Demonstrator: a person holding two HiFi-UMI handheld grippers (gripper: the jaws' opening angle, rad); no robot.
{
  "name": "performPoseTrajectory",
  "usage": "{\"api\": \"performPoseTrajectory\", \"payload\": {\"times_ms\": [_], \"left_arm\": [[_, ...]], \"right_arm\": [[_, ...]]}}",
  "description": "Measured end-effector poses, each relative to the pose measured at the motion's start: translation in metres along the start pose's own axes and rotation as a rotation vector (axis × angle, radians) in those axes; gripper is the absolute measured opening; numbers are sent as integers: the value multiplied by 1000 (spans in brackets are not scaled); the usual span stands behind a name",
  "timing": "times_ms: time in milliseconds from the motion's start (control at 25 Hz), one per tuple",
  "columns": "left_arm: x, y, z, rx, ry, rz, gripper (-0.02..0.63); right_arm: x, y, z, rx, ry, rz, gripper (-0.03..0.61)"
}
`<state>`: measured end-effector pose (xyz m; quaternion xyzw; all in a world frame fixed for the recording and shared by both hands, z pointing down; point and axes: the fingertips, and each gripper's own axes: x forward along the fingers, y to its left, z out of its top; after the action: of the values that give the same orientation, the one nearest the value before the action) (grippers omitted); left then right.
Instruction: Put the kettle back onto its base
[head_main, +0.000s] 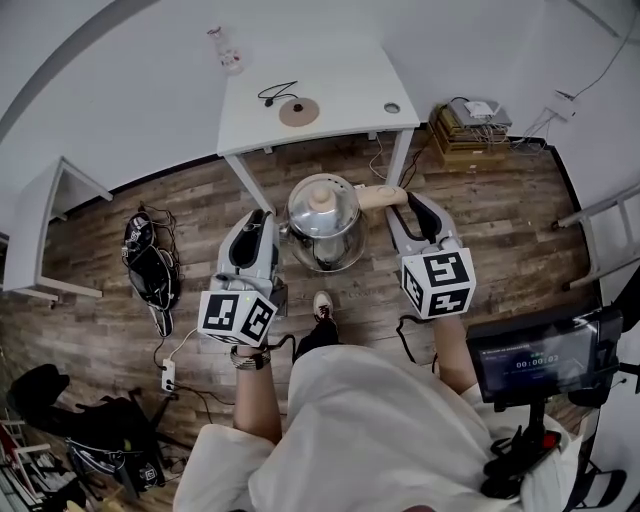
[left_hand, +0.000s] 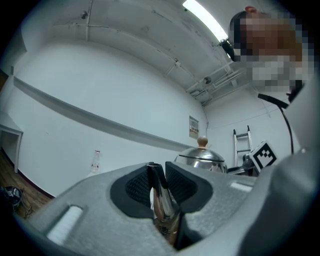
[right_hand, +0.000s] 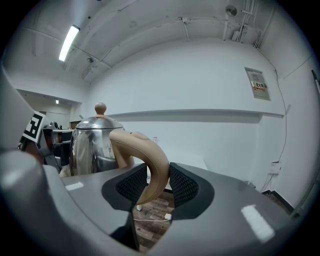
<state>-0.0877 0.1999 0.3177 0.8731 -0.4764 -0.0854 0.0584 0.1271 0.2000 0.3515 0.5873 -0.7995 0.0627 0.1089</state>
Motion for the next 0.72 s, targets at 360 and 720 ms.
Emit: {"api": "performPoseTrajectory", "payload": {"times_ms": [360,720], "left_arm": [[29,30,6,-12,7,-3,78],[73,76,6,-25,25,-3,78]], "right_arm": [[40,-2,15,6,15,1,144],[100,-6,26,18,38,-1,146]]}}
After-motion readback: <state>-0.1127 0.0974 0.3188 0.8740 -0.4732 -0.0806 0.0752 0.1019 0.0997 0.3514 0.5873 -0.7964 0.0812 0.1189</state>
